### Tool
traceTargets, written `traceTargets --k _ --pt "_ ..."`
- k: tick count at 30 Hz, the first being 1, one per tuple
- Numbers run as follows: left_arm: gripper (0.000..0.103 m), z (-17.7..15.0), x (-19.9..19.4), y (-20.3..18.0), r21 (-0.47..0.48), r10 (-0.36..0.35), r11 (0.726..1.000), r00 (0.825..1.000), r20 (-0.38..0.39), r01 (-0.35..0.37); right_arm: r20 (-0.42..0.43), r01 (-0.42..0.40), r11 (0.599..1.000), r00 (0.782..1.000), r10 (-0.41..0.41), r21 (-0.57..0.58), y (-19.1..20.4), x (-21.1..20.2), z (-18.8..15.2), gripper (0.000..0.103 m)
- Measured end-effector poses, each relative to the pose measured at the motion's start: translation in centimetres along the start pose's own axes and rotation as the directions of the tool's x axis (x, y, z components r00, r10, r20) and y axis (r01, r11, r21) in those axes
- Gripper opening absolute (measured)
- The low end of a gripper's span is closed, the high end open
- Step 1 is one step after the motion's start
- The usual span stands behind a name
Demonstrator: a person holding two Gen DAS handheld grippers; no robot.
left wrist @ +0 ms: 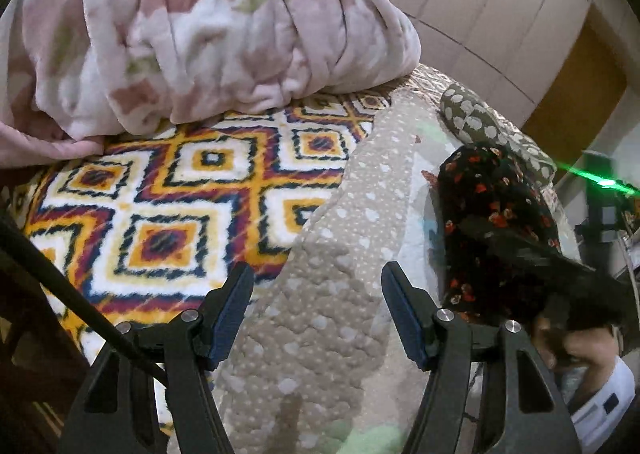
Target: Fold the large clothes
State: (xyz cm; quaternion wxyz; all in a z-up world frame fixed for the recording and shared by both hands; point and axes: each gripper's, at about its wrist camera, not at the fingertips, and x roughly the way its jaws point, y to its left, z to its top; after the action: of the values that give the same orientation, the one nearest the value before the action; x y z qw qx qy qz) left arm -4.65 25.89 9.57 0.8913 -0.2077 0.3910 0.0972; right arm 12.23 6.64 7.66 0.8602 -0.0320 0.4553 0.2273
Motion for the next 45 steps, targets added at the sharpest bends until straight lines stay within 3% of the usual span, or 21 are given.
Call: traceTargets --k 3,7,10,16,17,19,20,21,23,24,26,28,33,35,37,39,42,43,45 --pt "0.066 0.5 0.0 -1.4 0.022 -0.027 0.999 1.0 0.006 0.027 0.062 -0.187 0.981 0.981 0.184 0.058 -1.2 -3.8 0.6 0.053" --pt "0.07 0.7 0.1 -5.4 0.11 -0.092 0.99 0.996 0.012 0.091 0.17 -0.254 0.964 0.956 0.238 0.08 -3.6 -9.3 0.3 0.057" --pt "0.076 1.0 1.2 -9.4 0.185 -0.172 0.968 0.985 -0.016 0.172 0.225 -0.201 0.973 0.959 0.172 0.113 -6.4 -12.2 -0.5 0.058" --pt "0.077 2.0 6.1 -15.9 0.301 -0.175 0.932 0.977 -0.12 0.204 0.2 -0.086 0.977 0.979 0.045 0.197 -12.0 -13.0 -4.0 0.058" --pt "0.075 2.1 7.2 -16.7 0.327 -0.17 0.922 0.975 -0.145 0.209 0.196 -0.08 0.974 0.98 0.038 0.213 -12.9 -13.0 -4.6 0.058" --pt "0.052 2.3 9.7 -17.7 0.371 -0.105 0.913 0.977 -0.187 0.169 0.187 -0.068 0.968 0.982 0.022 0.241 -14.4 -13.0 -5.7 0.058" --pt "0.032 2.4 11.2 -17.3 0.352 -0.073 0.924 0.974 -0.215 0.148 0.184 -0.06 0.967 0.983 0.014 0.249 -15.0 -13.1 -6.1 0.058" --pt "0.031 2.5 12.7 -16.2 0.289 -0.074 0.946 0.964 -0.255 0.149 0.182 -0.054 0.966 0.983 0.008 0.254 -15.4 -13.1 -6.3 0.058" --pt "0.031 2.2 14.4 -14.0 0.159 -0.141 0.968 0.946 -0.292 0.193 0.18 -0.052 0.965 0.984 0.005 0.257 -15.9 -12.9 -6.1 0.054" --pt "0.031 1.9 14.6 -13.4 0.132 -0.163 0.969 0.943 -0.29 0.208 0.18 -0.053 0.966 0.984 0.007 0.252 -16.1 -13.0 -5.9 0.045" --pt "0.032 1.5 14.4 -13.1 0.137 -0.178 0.965 0.946 -0.271 0.221 0.175 -0.055 0.974 0.984 0.016 0.221 -15.4 -12.1 -4.7 0.037" --pt "0.033 1.3 14.2 -13.2 0.141 -0.177 0.965 0.948 -0.263 0.22 0.171 -0.059 0.983 0.985 0.029 0.175 -14.2 -11.1 -2.9 0.021" --pt "0.038 1.5 12.6 -12.1 0.108 -0.227 0.96 0.942 -0.247 0.26 0.145 -0.103 0.988 0.986 0.086 0.115 -10.7 -7.9 1.5 0.021" --pt "0.038 1.7 10.7 -11.5 0.123 -0.252 0.951 0.942 -0.219 0.283 0.129 -0.086 0.992 0.989 0.074 0.093 -9.0 -6.3 3.2 0.024" --pt "0.038 2.2 9.7 -11.4 0.133 -0.27 0.945 0.942 -0.198 0.299 0.081 -0.024 0.998 0.997 0.019 0.054 -7.2 -4.4 4.5 0.052" --pt "0.039 2.8 8.8 -11.0 0.145 -0.274 0.943 0.946 -0.174 0.3 0.042 0.045 0.999 0.998 -0.046 0.022 -5.8 -2.3 5.4 0.06" --pt "0.039 3.9 8.7 -10.3 0.134 -0.262 0.95 0.955 -0.141 0.281 -0.017 0.19 0.981 0.982 -0.19 -0.031 -4.4 0.8 6.1 0.058" --pt "0.039 4.4 9.1 -9.8 0.109 -0.255 0.957 0.958 -0.133 0.269 -0.02 0.237 0.97 0.971 -0.238 -0.058 -4.0 1.5 6.1 0.035" --pt "0.039 5.2 10.0 -9.2 0.069 -0.248 0.964 0.96 -0.129 0.258 -0.017 0.277 0.957 0.96 -0.28 -0.08 -4.1 2.0 5.9 0.022"
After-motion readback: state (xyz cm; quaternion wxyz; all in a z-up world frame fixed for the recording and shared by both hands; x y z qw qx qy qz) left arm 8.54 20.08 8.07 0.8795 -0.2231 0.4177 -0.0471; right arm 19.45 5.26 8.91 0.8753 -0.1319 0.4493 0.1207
